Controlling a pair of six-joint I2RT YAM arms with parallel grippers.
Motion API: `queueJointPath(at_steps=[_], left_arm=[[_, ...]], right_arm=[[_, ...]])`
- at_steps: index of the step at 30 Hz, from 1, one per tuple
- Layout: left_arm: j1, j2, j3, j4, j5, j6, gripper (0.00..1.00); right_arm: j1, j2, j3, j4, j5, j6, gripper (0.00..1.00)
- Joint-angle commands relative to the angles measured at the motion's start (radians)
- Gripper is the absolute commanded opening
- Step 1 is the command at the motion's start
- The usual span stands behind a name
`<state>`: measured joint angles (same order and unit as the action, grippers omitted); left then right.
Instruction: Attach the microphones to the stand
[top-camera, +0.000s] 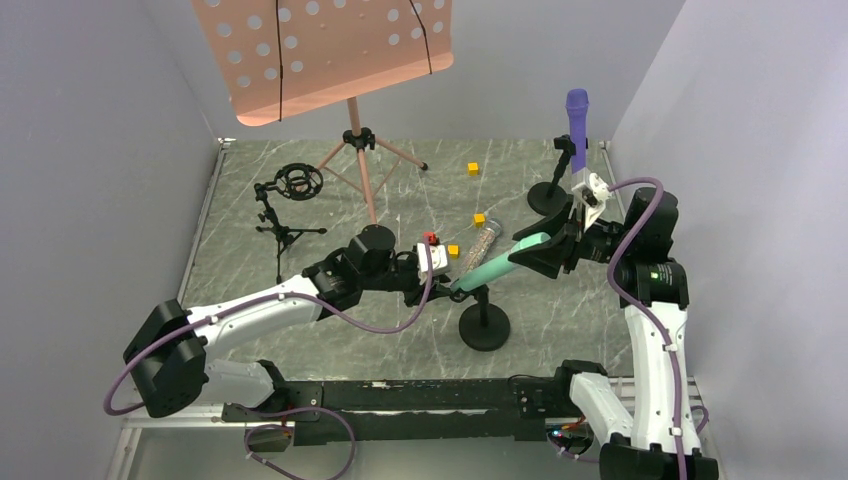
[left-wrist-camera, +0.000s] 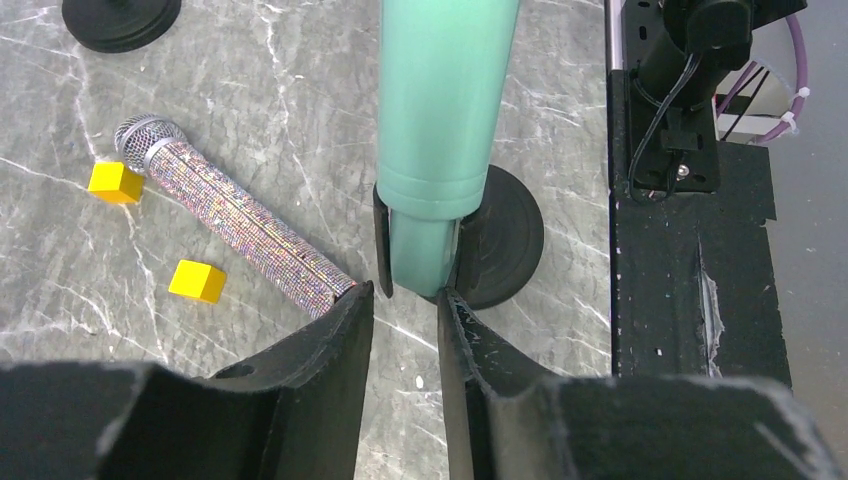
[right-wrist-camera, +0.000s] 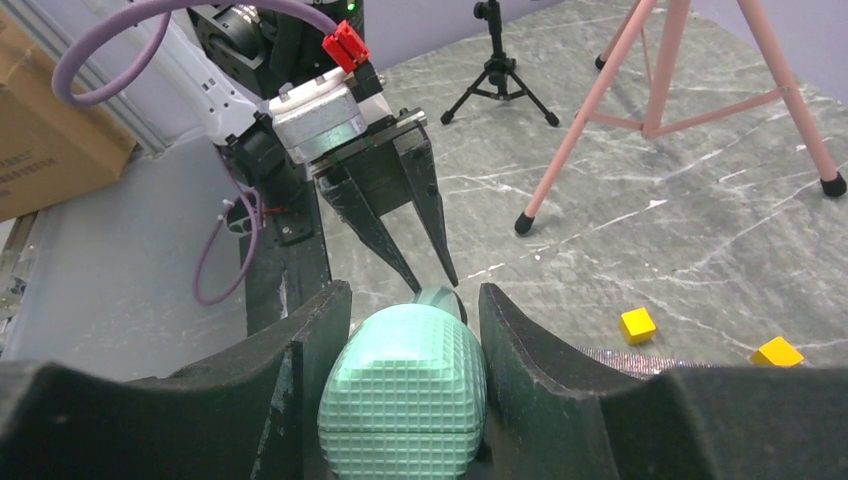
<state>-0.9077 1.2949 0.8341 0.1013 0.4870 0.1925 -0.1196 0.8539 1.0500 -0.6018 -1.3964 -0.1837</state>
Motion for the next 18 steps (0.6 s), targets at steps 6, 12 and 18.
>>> queueJointPath(at_steps=[6,12,18], left_arm=[[-0.006,-0.035,-0.001,0.019,-0.005,0.003,0.4],[-0.004,-0.056,-0.016,0.03,0.005,-0.005,0.41],[-0.005,-0.05,-0.006,0.065,0.067,-0.015,0.38]], right_arm=[[0.003,0.028,0.092,0.047,0.0,0.041,0.11],[0.0,0.046,0.133,0.096,-0.029,0.112,0.11],[-0.003,0.055,0.167,0.089,-0.018,0.114,0.11]])
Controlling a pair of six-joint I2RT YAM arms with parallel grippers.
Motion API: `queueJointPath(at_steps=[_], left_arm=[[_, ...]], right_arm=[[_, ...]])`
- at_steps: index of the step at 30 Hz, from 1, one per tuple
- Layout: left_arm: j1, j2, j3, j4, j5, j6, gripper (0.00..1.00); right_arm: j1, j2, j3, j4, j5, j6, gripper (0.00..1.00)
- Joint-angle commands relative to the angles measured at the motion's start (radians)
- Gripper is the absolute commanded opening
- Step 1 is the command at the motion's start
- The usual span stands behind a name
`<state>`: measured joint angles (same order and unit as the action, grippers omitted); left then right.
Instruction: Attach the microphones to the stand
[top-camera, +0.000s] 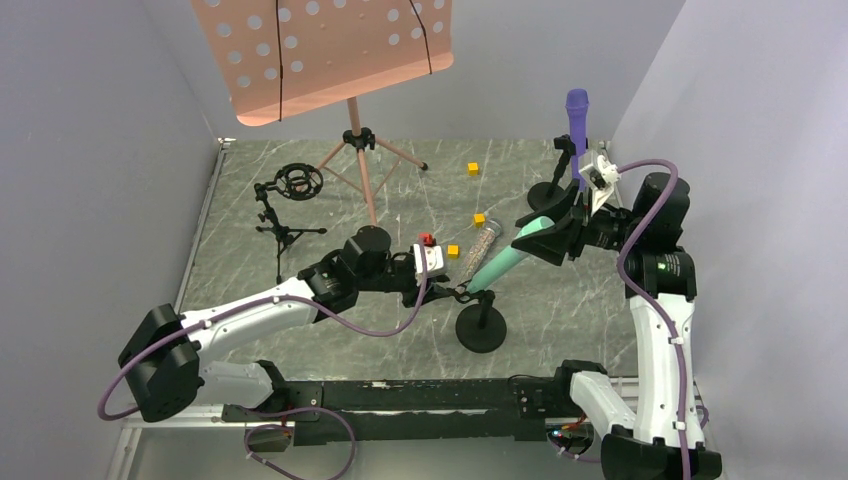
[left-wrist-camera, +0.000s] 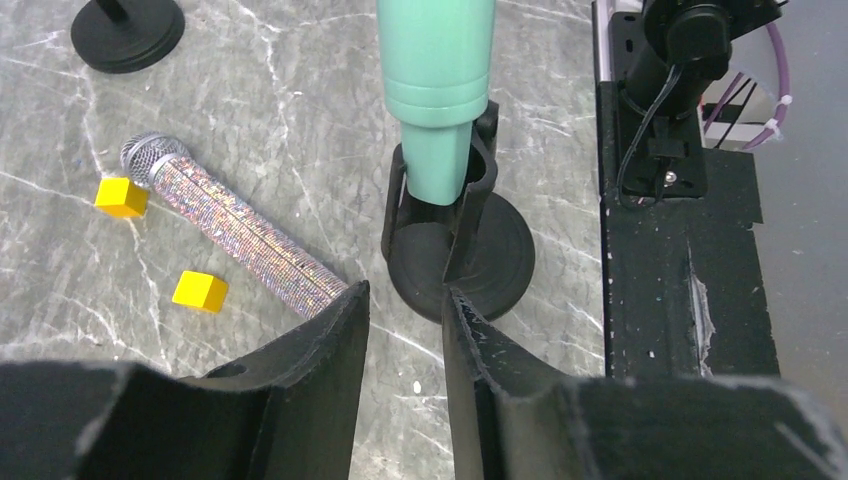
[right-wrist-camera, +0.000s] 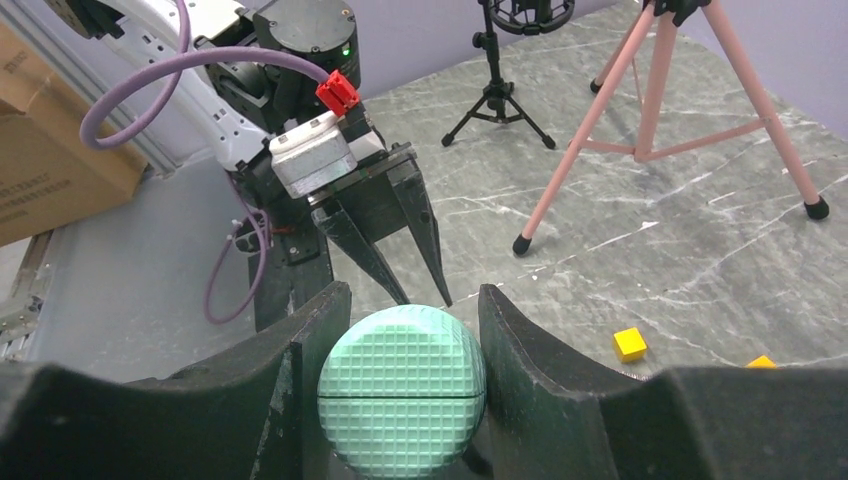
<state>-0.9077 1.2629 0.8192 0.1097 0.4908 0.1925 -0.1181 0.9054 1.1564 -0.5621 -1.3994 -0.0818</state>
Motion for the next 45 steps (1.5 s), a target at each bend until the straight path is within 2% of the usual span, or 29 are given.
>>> queueJointPath(at_steps=[1,8,18,25,34,45], left_arm=[[-0.006,-0.011,0.012,0.06,0.075,-0.017,0.37],[-0.013,0.043,0.038,0.074,0.132,-0.029,0.29],[-0.012,0.065,0.069,0.04,0.074,0.022,0.29],[0.04,0.045,0.084,0.019,0.169,0.012,0.29],[0.036,0.106,0.148,-0.029,0.268,0.027,0.25],[0.029,0.142,0.169,-0.042,0.237,0.042,0.22]], right_arm=[[-0.005,0.002,0.062,0.046,-0.014,0.011,0.11],[-0.018,-0.012,0.054,0.03,-0.007,0.009,0.11],[-0.022,-0.018,0.016,0.057,-0.018,0.033,0.11],[-0.022,-0.02,0.007,0.062,-0.022,0.036,0.11],[-0.024,-0.025,-0.001,0.063,-0.021,0.038,0.11],[-0.023,-0.022,-0.007,0.07,-0.022,0.043,0.11]])
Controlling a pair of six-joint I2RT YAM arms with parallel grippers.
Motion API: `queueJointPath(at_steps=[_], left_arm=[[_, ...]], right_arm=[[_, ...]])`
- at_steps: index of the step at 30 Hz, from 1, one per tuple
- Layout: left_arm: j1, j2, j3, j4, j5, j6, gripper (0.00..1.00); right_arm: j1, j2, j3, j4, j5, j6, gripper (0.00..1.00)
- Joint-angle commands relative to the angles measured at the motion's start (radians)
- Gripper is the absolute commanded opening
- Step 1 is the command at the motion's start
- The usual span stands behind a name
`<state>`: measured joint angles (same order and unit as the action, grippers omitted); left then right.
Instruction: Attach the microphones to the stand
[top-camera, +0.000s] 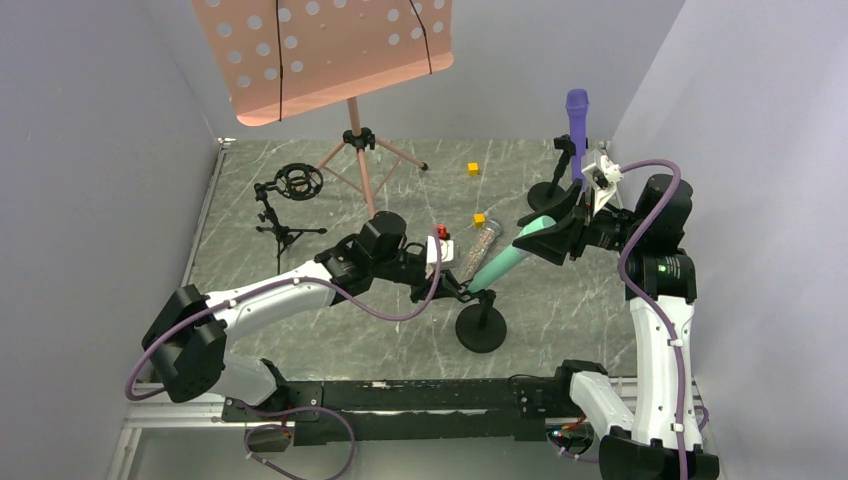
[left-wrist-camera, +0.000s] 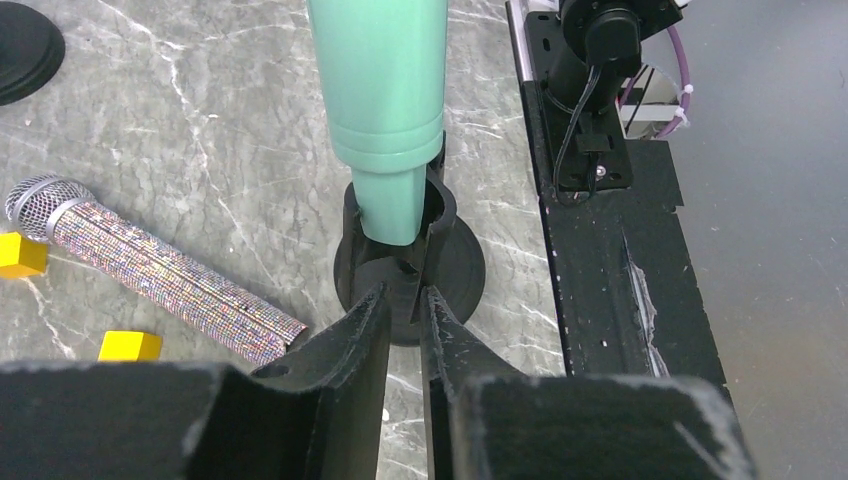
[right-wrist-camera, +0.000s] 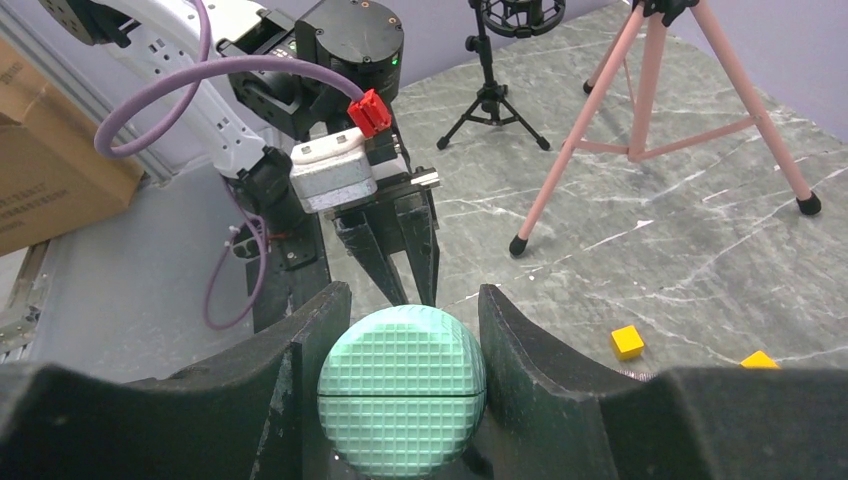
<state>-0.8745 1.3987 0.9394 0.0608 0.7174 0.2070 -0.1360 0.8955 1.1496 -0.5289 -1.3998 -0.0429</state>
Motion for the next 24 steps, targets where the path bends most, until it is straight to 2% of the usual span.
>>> queueJointPath(at_steps=[1,12,24], left_arm=[[-0.004,0.007,0.051,0.006,0.011,0.029,0.22],[0.044,-0.048,0.03,0.013,0.066,0.02,0.23],[0.043,0.013,0.065,0.03,0.116,0.015,0.2]], right_arm=[[-0.005,-0.012,0.0,0.037,-0.021,0.005,0.11],[-0.005,-0.016,-0.006,0.041,-0.024,0.007,0.11],[-0.008,-0.015,-0.003,0.037,-0.022,0.005,0.11]])
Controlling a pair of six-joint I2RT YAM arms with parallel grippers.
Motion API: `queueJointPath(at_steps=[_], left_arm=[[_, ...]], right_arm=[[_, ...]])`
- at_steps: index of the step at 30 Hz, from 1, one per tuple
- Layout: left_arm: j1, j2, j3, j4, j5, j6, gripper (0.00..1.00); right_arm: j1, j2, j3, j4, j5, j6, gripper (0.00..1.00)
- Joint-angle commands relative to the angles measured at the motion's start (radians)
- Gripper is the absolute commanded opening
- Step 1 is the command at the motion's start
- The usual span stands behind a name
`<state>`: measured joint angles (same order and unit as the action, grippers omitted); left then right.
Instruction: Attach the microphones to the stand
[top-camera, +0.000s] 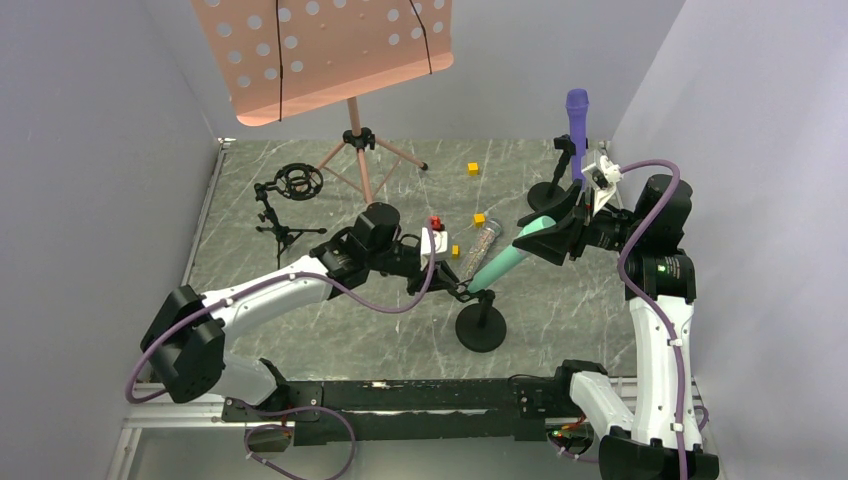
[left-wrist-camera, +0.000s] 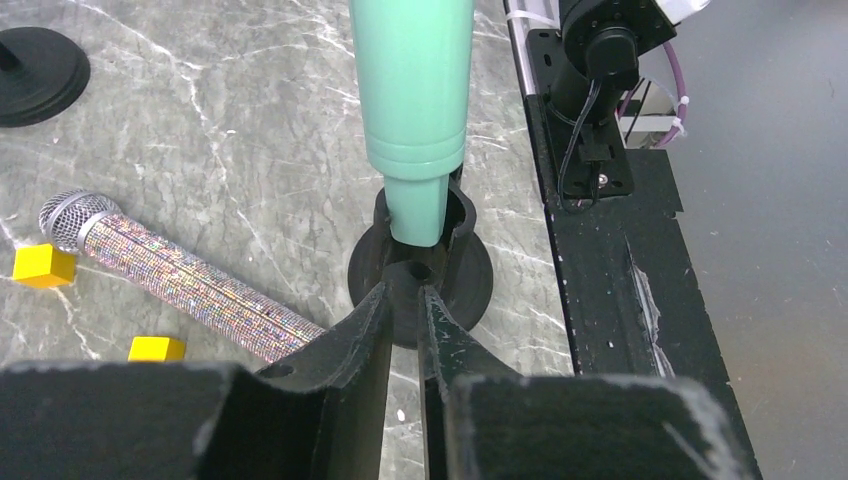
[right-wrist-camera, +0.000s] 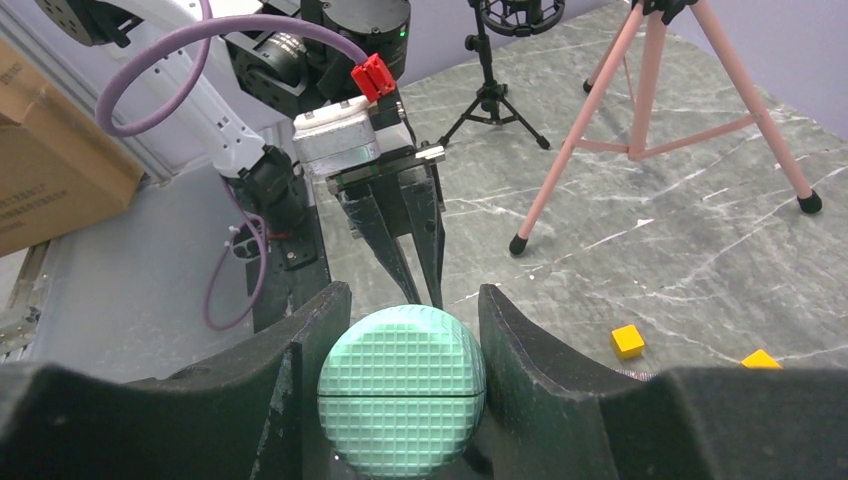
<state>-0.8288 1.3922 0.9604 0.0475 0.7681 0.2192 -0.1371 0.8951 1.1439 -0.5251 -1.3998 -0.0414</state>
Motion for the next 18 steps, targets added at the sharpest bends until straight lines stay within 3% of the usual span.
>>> queueJointPath(at_steps=[1,13,18], left_arm=[[-0.004,0.025,0.044,0.051,0.073,-0.005,0.2],[-0.021,0.074,0.053,0.075,0.08,-0.018,0.18],[-0.033,0.09,0.058,0.078,0.091,-0.022,0.22]], right_arm=[[-0.008,-0.014,0.003,0.031,-0.022,0.002,0.11],[-0.016,-0.017,-0.003,0.029,-0.028,0.0,0.11],[-0.016,-0.019,-0.011,0.033,-0.03,0.003,0.11]])
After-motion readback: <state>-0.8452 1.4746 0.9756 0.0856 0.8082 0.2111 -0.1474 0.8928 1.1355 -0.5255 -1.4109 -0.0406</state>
